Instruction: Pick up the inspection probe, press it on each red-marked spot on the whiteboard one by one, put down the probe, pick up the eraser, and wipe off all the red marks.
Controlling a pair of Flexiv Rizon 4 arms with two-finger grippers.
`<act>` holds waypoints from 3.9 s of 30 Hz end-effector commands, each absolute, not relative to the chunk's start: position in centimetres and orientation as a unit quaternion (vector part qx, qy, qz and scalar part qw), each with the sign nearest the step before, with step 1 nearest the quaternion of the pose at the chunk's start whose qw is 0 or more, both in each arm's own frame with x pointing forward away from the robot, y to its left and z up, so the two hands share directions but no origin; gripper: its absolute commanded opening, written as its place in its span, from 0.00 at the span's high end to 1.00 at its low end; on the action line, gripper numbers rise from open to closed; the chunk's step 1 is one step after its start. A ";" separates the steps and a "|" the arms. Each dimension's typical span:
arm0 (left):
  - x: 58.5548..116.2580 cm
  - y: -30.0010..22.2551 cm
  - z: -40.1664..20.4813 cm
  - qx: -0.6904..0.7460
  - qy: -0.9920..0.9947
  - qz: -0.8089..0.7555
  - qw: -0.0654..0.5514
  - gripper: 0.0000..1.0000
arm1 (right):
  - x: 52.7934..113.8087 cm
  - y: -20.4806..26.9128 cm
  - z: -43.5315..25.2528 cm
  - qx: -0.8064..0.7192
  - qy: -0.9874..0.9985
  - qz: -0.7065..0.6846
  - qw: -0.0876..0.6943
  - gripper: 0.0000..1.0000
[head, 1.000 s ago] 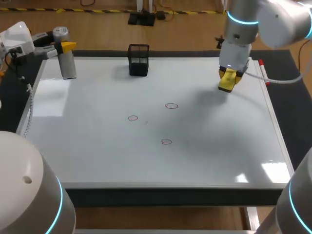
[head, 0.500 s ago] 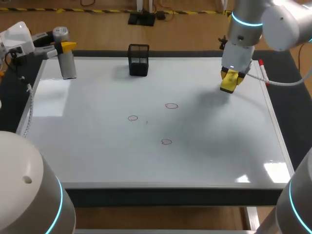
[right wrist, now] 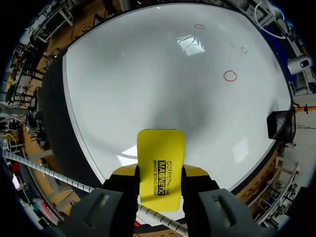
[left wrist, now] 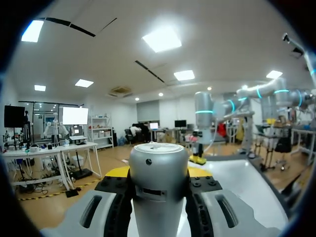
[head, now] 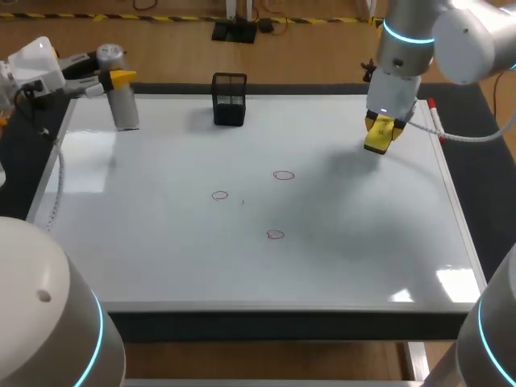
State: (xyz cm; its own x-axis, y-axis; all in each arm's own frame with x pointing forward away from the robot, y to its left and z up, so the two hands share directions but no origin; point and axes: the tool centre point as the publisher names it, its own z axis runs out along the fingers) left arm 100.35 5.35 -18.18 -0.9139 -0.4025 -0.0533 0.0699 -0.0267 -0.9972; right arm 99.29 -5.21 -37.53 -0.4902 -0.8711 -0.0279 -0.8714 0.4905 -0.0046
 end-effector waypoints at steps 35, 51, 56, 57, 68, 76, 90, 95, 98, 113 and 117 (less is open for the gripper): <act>86.1 -9.9 -20.9 -0.035 0.656 -0.752 0.052 1.00 | 99.3 -5.3 -37.5 -0.505 0.863 0.003 0.013 1.00; 86.4 -11.9 -23.1 -0.015 0.654 -0.755 0.033 1.00 | 99.3 -5.3 -37.5 -0.505 0.863 0.003 0.013 1.00; 86.8 -12.4 -24.0 -0.009 0.654 -0.756 0.029 1.00 | 99.3 -5.3 -37.5 -0.505 0.863 0.003 0.013 1.00; 86.9 -12.5 -24.1 -0.008 0.654 -0.756 0.030 1.00 | 99.3 -5.3 -37.5 -0.505 0.863 0.003 0.013 1.00; 87.5 -12.9 -25.5 -0.006 0.655 -0.755 0.027 1.00 | 99.3 -5.3 -37.5 -0.505 0.863 0.003 0.013 1.00; 87.9 -12.8 -26.1 -0.006 0.651 -0.758 0.024 1.00 | 99.3 -5.3 -37.5 -0.505 0.863 0.003 0.013 1.00; 88.0 -12.8 -26.8 -0.007 0.649 -0.760 0.019 1.00 | 99.3 -5.3 -37.5 -0.505 0.863 0.003 0.013 1.00; 88.0 -12.6 -27.0 -0.005 0.660 -0.751 0.022 1.00 | 99.3 -5.3 -37.5 -0.505 0.863 0.003 0.013 1.00; 87.9 -12.6 -27.0 -0.003 0.665 -0.746 0.024 1.00 | 99.3 -5.3 -37.5 -0.505 0.863 0.003 0.013 1.00; 87.8 -12.7 -27.2 0.001 0.672 -0.740 0.023 1.00 | 99.3 -5.3 -37.5 -0.505 0.863 0.003 0.013 1.00; 87.7 -12.7 -27.1 0.002 0.674 -0.739 0.023 1.00 | 99.3 -5.3 -37.5 -0.505 0.863 0.003 0.013 1.00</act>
